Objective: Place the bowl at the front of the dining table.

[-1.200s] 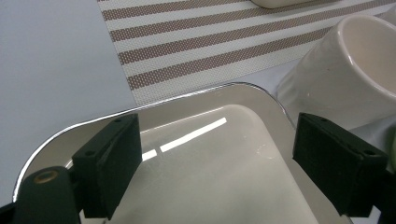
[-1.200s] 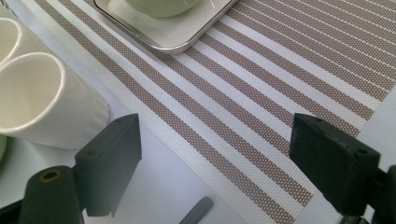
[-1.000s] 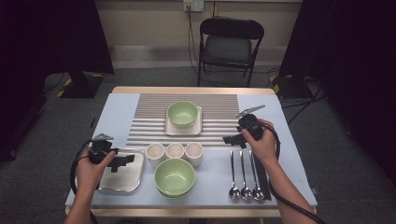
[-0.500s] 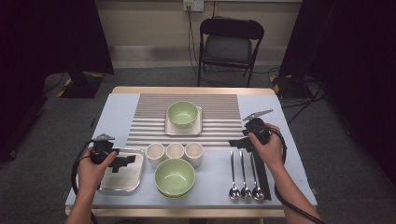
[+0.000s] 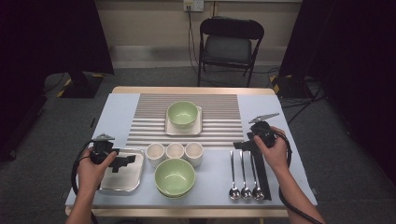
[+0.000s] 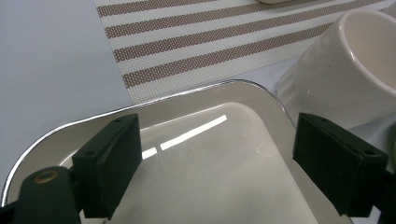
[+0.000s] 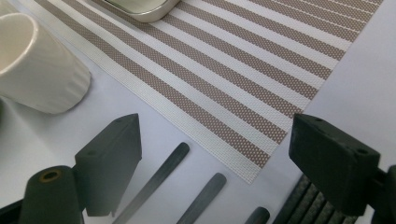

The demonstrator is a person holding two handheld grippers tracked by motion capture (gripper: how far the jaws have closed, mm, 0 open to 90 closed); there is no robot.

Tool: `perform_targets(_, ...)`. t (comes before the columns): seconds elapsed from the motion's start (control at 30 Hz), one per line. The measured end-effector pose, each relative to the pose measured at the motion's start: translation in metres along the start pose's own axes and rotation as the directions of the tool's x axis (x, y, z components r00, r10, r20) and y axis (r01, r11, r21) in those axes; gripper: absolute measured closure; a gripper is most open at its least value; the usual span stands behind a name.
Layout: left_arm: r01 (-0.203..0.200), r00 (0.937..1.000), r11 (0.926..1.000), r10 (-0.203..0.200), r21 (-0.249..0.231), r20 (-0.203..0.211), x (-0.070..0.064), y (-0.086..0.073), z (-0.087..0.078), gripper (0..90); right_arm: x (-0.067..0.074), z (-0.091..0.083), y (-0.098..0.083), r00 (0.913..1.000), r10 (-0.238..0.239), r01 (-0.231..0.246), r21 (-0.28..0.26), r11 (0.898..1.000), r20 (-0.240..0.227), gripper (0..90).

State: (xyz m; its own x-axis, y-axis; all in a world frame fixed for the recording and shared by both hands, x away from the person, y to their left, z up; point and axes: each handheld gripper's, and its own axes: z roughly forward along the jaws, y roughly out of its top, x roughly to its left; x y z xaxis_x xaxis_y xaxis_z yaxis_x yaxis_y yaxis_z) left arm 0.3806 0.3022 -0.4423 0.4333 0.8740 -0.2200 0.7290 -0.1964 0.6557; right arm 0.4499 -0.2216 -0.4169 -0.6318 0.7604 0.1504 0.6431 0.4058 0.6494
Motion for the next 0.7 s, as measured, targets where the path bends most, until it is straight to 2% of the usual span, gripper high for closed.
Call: perform_targets(0.7,-0.009,1.0,0.9999,0.009,0.009,-0.002,-0.001,0.0,0.001,15.2,-0.006,-0.005,-0.019,0.9999,0.015,-0.015,-0.009,1.0,0.006,16.2)
